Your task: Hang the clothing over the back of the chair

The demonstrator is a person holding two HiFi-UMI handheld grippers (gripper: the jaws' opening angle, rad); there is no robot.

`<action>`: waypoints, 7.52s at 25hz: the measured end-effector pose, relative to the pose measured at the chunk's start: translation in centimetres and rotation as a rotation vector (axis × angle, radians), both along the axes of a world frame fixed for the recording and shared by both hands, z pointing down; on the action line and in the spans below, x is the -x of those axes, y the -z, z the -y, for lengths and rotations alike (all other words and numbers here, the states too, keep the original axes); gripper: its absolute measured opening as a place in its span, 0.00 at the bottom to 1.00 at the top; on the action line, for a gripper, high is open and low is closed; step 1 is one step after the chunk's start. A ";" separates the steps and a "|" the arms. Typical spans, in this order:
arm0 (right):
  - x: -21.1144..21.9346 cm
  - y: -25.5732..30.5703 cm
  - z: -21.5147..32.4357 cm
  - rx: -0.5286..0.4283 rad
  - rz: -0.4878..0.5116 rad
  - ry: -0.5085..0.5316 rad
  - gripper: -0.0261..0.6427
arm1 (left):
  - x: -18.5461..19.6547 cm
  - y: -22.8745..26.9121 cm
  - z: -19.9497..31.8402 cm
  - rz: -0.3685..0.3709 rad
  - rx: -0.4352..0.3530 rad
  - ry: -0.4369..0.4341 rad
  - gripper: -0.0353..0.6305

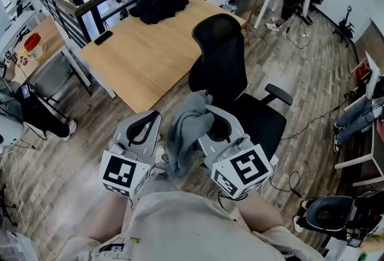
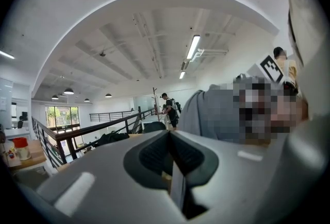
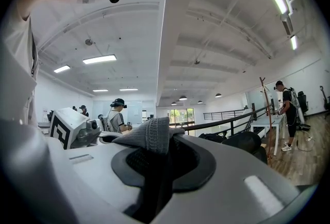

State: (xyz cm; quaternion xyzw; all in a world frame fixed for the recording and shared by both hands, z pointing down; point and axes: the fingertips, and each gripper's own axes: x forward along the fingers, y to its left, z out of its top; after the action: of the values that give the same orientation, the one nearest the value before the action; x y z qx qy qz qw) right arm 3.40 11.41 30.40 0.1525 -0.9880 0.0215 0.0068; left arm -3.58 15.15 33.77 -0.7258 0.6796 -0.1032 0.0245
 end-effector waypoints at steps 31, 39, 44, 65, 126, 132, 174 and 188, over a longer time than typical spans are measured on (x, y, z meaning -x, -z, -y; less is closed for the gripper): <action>16.5 2.4 21.4 0.090 0.047 -0.257 0.13 | 17.3 1.2 23.4 -0.067 0.018 -0.350 0.06; 18.5 1.6 24.2 0.125 0.024 -0.262 0.13 | 19.5 0.6 26.3 -0.135 0.043 -0.361 0.06; 19.0 1.7 26.0 0.122 0.005 -0.213 0.13 | 19.6 0.7 28.2 -0.134 0.043 -0.321 0.06; 24.6 6.8 36.8 -0.004 0.031 -0.158 0.14 | 22.4 4.4 34.5 -0.146 -0.043 -0.240 0.06; 2.1 0.8 54.6 0.075 0.078 -0.679 0.14 | 9.0 -5.5 49.1 -0.097 0.158 -0.469 0.06; 0.0 -1.4 53.6 0.110 0.068 -0.707 0.13 | 6.5 -5.8 48.4 -0.051 0.159 -0.493 0.06; -2.5 -25.5 48.3 0.430 -0.126 -0.711 0.13 | 2.2 -11.2 45.0 -0.023 0.279 -0.475 0.06; 0.4 -30.5 45.3 0.543 -0.184 -0.542 0.56 | 2.2 -12.1 43.9 -0.047 0.301 -0.454 0.06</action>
State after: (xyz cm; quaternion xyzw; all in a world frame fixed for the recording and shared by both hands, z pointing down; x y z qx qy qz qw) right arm 2.96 -33.92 60.95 0.4018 -0.8656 0.2693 0.1295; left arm -5.73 -28.71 45.89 -0.8573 0.4769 -0.1781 -0.0768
